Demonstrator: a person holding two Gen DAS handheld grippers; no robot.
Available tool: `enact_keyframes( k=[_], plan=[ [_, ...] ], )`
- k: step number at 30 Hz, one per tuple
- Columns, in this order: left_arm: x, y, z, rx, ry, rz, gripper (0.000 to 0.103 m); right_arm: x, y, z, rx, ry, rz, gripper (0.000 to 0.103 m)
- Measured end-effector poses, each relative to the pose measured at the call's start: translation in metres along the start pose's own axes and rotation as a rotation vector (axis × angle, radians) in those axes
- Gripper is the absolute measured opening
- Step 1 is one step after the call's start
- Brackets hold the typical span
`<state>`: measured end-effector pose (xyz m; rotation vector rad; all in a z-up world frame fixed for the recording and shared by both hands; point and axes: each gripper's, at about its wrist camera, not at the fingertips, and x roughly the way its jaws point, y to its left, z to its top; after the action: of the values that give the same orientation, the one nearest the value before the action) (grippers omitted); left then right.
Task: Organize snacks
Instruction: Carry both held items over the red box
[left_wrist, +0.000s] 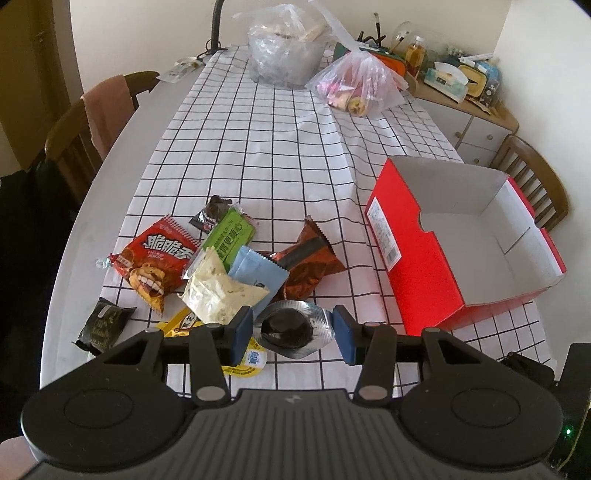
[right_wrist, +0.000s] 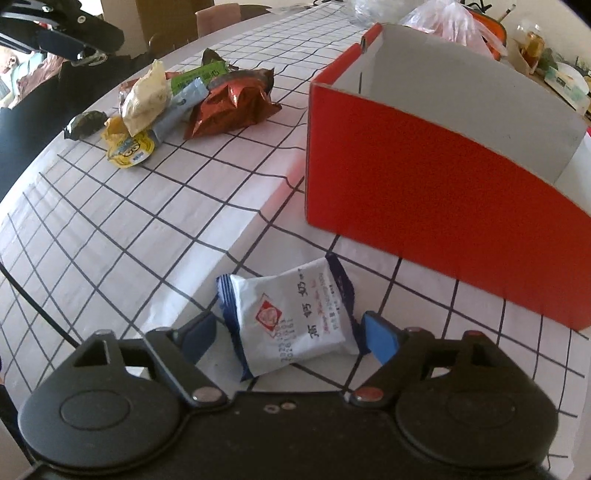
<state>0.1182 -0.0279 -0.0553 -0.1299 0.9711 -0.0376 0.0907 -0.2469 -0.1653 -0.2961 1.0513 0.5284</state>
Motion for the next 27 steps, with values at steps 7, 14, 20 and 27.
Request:
enact_keyframes(
  k=[7, 14, 20, 27],
  plan=[
    [0.000, 0.004, 0.001, -0.007, 0.001, 0.003, 0.046, -0.003, 0.003, 0.001, -0.025, -0.025, -0.019, 0.063],
    [0.002, -0.006, 0.004, 0.009, -0.001, -0.008, 0.046, -0.016, -0.001, 0.002, 0.040, -0.054, -0.052, 0.056],
    [-0.004, -0.027, 0.009, 0.052, -0.020, -0.044, 0.046, -0.065, -0.008, 0.011, 0.079, -0.133, -0.061, 0.056],
    [-0.012, -0.062, 0.023, 0.119, -0.061, -0.094, 0.046, -0.116, -0.042, 0.032, 0.149, -0.229, -0.118, 0.056]
  ],
)
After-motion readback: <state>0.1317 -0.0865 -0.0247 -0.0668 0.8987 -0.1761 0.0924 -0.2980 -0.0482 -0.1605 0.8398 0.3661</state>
